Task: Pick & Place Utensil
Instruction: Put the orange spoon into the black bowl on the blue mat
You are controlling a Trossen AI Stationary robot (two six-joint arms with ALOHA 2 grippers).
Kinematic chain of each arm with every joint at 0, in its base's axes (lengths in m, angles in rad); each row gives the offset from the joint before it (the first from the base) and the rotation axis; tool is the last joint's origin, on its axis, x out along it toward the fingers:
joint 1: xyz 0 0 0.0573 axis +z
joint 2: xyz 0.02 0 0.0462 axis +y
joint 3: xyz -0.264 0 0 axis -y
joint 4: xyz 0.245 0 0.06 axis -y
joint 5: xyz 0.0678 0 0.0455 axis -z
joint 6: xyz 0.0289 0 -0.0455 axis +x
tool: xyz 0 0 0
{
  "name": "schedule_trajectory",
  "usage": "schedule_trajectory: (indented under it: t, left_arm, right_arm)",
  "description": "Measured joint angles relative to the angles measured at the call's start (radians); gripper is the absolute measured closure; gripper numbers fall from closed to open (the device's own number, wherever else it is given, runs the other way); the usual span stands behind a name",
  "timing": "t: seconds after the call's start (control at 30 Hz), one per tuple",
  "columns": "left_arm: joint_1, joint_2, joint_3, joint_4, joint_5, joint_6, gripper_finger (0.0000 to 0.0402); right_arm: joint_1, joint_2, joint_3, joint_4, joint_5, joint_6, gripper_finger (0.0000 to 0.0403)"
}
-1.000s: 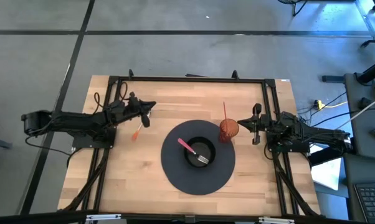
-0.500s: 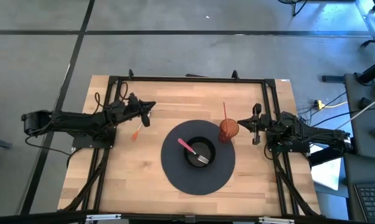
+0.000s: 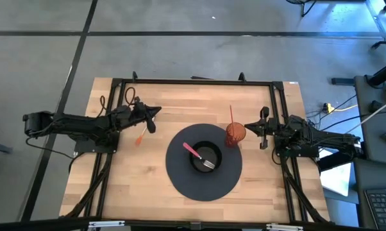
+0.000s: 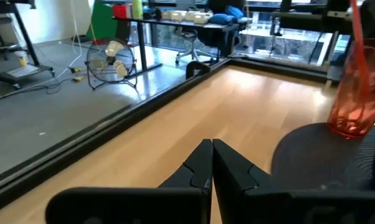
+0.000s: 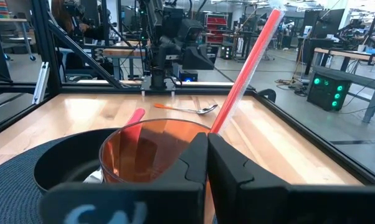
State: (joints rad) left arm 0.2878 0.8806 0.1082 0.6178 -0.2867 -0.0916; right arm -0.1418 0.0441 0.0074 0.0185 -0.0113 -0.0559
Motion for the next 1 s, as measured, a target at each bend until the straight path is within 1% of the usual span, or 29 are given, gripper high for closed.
schedule_trajectory:
  t: [0.1, 0.17, 0.27, 0.3, 0.37, 0.43, 0.47, 0.53, 0.57, 0.63, 0.7, 0.77, 0.87, 0.93, 1.0]
  left_arm:
    - [-0.017, -0.002, 0.005, -0.003, -0.013, -0.002, 0.0398]
    - [-0.029, -0.009, 0.005, -0.019, -0.067, -0.014, 0.0398]
    - [-0.039, -0.038, 0.005, -0.087, -0.174, -0.037, 0.0398]
    - [-0.040, -0.051, 0.012, -0.129, -0.195, -0.048, 0.0398]
    - [-0.050, -0.080, 0.046, -0.242, -0.205, -0.072, 0.0398]
    - [-0.078, -0.097, 0.102, -0.362, -0.212, -0.085, 0.0398]
    - [-0.100, -0.101, 0.132, -0.430, -0.232, -0.090, 0.0398]
    - [-0.167, -0.100, 0.184, -0.560, -0.302, -0.113, 0.0398]
    - [-0.205, -0.100, 0.206, -0.614, -0.353, -0.129, 0.0398]
    - [-0.284, -0.100, 0.239, -0.687, -0.465, -0.174, 0.0398]
    - [-0.353, -0.100, 0.267, -0.759, -0.541, -0.234, 0.0398]
    - [-0.407, -0.099, 0.304, -0.855, -0.566, -0.325, 0.0398]
    - [-0.448, -0.066, 0.348, -0.999, -0.582, -0.462, 0.0398]
    - [-0.453, -0.033, 0.366, -1.057, -0.597, -0.533, 0.0398]
    - [-0.427, 0.010, 0.373, -1.073, -0.602, -0.562, 0.0398]
  right_arm:
    - [0.000, 0.000, 0.000, 0.000, 0.000, -0.001, 0.0392]
    - [0.000, 0.000, 0.000, 0.000, 0.000, -0.001, 0.0392]
    - [0.000, 0.000, 0.000, 0.000, 0.000, -0.001, 0.0392]
    - [0.000, 0.000, 0.000, 0.000, 0.000, -0.001, 0.0392]
    - [0.000, 0.000, 0.000, 0.000, 0.000, -0.001, 0.0392]
    - [0.000, 0.000, 0.000, 0.000, 0.000, -0.001, 0.0392]
    - [0.000, 0.000, 0.000, 0.000, 0.000, -0.001, 0.0392]
    - [0.000, 0.000, 0.000, 0.000, 0.000, -0.001, 0.0392]
    - [0.000, 0.000, 0.000, 0.000, 0.000, -0.001, 0.0392]
    - [0.000, 0.000, 0.000, 0.000, 0.000, -0.001, 0.0392]
    - [0.000, 0.000, 0.000, 0.000, 0.000, -0.001, 0.0392]
    - [0.000, 0.000, 0.000, 0.000, 0.000, -0.001, 0.0392]
    - [0.000, 0.000, 0.000, 0.000, 0.000, -0.001, 0.0392]
    - [0.000, 0.000, 0.000, 0.000, 0.000, -0.001, 0.0392]
    - [0.000, 0.000, 0.000, 0.000, 0.000, -0.001, 0.0392]
